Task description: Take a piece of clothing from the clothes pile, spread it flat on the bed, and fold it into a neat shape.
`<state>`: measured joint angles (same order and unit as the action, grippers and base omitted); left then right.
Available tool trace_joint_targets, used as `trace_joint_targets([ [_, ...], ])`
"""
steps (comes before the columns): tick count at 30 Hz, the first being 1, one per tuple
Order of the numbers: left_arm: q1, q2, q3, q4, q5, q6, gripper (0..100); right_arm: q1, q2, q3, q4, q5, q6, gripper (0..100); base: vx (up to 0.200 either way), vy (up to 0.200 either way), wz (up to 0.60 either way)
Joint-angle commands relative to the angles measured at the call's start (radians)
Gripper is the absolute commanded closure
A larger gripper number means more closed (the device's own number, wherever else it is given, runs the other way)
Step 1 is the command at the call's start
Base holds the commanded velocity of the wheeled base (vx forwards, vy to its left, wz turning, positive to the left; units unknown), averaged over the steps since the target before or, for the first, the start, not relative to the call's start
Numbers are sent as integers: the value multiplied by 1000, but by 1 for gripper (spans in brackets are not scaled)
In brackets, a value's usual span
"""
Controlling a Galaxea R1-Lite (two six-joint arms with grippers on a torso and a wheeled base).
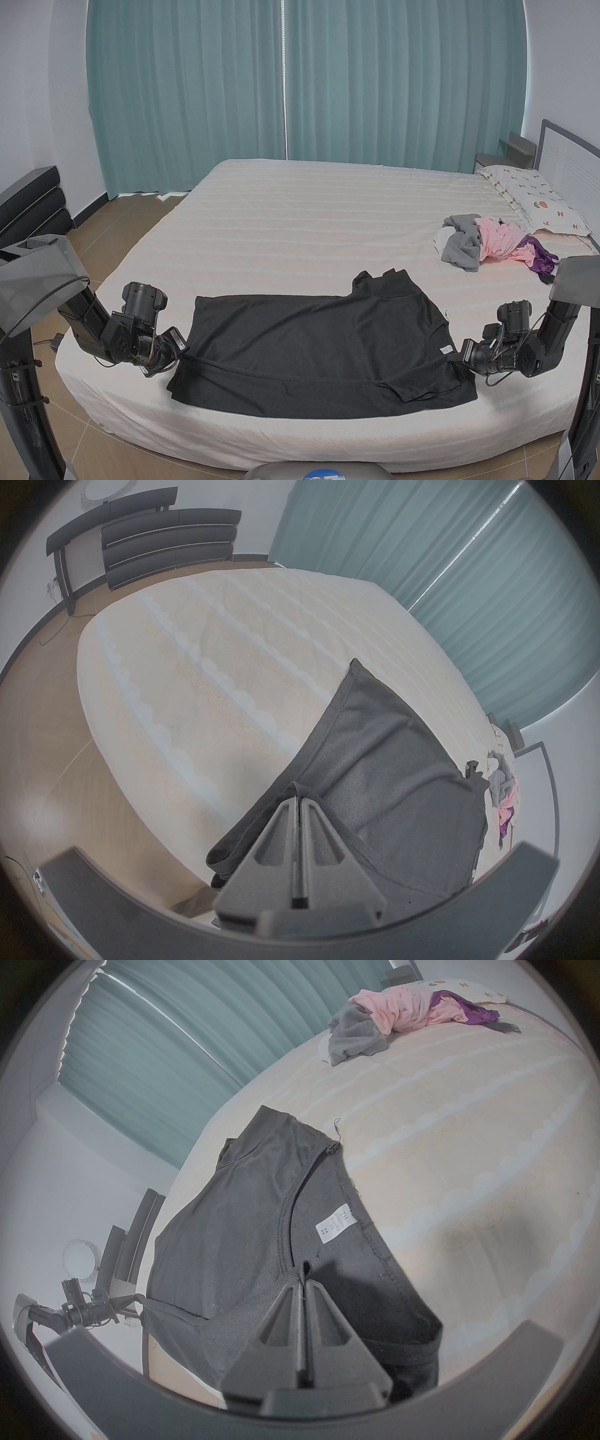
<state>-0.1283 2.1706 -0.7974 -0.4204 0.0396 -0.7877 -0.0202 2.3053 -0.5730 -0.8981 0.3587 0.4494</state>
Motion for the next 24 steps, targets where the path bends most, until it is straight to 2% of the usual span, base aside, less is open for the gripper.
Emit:
trace_joint_targets([
  [1,1,-3,0,-1,0,-2,100,-23,-40,18,-2,3,2,100,0,0,0],
  [17,3,-43,4,3,3,-1,100,-44,-155,101,-10,9,3,100,0,0,0],
  [24,26,-57,14,6,6,4,100,-56,-238,157,-10,32,3,100,0,0,0],
])
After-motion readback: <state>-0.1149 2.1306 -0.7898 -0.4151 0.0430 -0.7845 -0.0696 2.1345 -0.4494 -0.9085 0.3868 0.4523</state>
